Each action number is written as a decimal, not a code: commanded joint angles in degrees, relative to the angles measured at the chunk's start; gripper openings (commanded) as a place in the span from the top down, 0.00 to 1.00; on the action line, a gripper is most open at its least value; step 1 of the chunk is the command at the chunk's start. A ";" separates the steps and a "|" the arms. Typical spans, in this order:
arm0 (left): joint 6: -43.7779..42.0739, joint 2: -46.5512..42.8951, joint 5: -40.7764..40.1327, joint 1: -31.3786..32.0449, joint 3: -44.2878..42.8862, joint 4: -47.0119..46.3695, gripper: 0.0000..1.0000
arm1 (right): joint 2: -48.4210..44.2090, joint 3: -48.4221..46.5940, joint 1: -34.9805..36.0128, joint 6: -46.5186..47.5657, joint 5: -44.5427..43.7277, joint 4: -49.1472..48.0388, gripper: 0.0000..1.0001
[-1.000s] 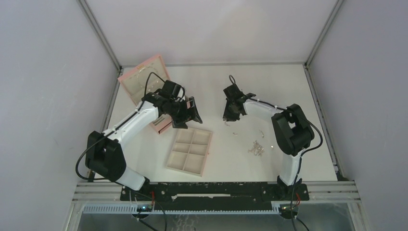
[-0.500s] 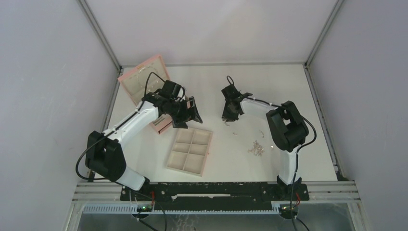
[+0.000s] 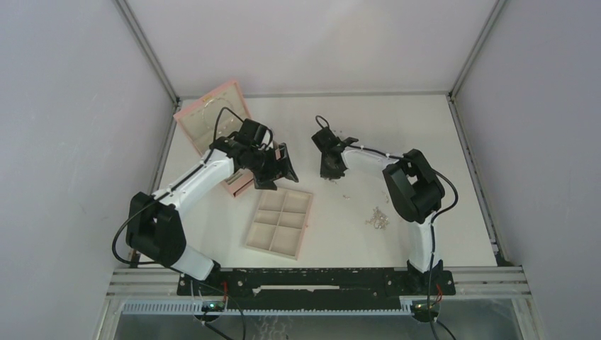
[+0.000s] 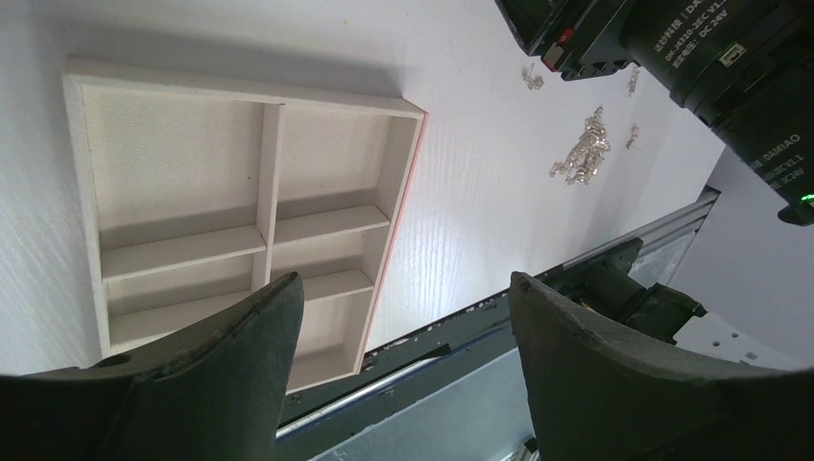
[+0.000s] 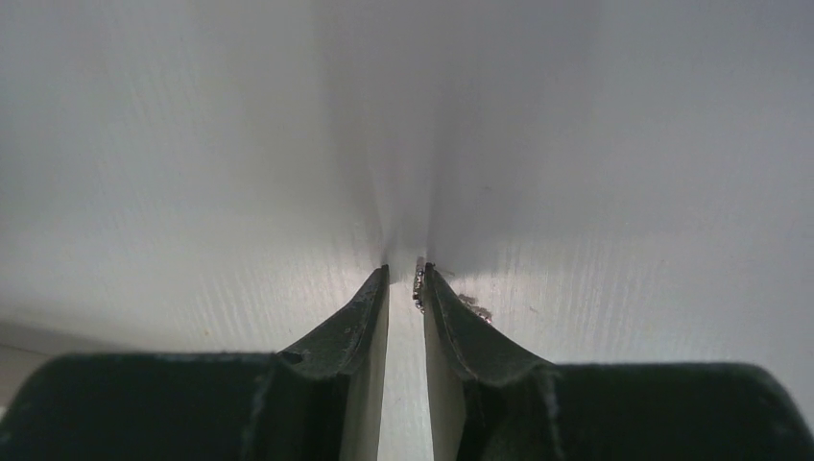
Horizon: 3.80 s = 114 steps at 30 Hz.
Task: Organize the mixed jewelry
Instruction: Pick up the jewelry from the center of the board.
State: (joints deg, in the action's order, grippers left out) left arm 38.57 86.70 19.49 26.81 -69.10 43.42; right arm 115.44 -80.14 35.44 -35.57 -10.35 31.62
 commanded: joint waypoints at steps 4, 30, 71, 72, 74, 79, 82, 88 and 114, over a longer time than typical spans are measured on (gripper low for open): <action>-0.16 -0.14 0.82 -0.09 0.91 -1.82 0.17 | 0.36 -1.52 0.67 5.19 -4.76 3.45 0.76; 0.37 -0.09 1.05 -0.15 1.91 -2.81 0.17 | -0.63 1.97 2.16 6.59 -2.93 2.84 0.77; 0.54 0.27 1.44 0.00 2.00 -3.25 0.17 | -3.27 4.88 3.33 8.20 -3.48 2.37 0.95; 0.50 0.28 1.48 -0.05 1.92 -3.25 0.17 | -3.41 4.90 3.36 8.25 -3.55 2.44 0.98; 0.30 0.37 1.38 -0.05 1.59 -3.10 0.17 | -3.74 4.88 3.20 8.44 -3.20 2.64 1.00; -0.36 1.47 1.42 -0.04 0.03 -2.43 0.16 | -8.16 8.91 1.52 11.14 2.38 -0.97 1.00; -0.41 2.06 1.98 -0.09 -0.77 -2.38 0.16 | -13.85 14.00 0.05 13.53 7.49 -5.67 1.00; 0.19 2.58 5.31 -0.09 -1.09 -4.45 0.13 | -23.39 19.18 -1.03 20.92 17.65 -8.43 1.00; 16.83 0.86 12.42 3.10 -1.24 -17.67 0.23 | -47.55 31.13 4.60 44.90 36.32 -17.68 1.00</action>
State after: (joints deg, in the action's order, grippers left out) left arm 52.56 89.56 29.87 30.00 -68.75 27.55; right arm 73.14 -53.10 38.24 0.16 24.12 20.88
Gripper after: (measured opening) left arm 0.774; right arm 0.006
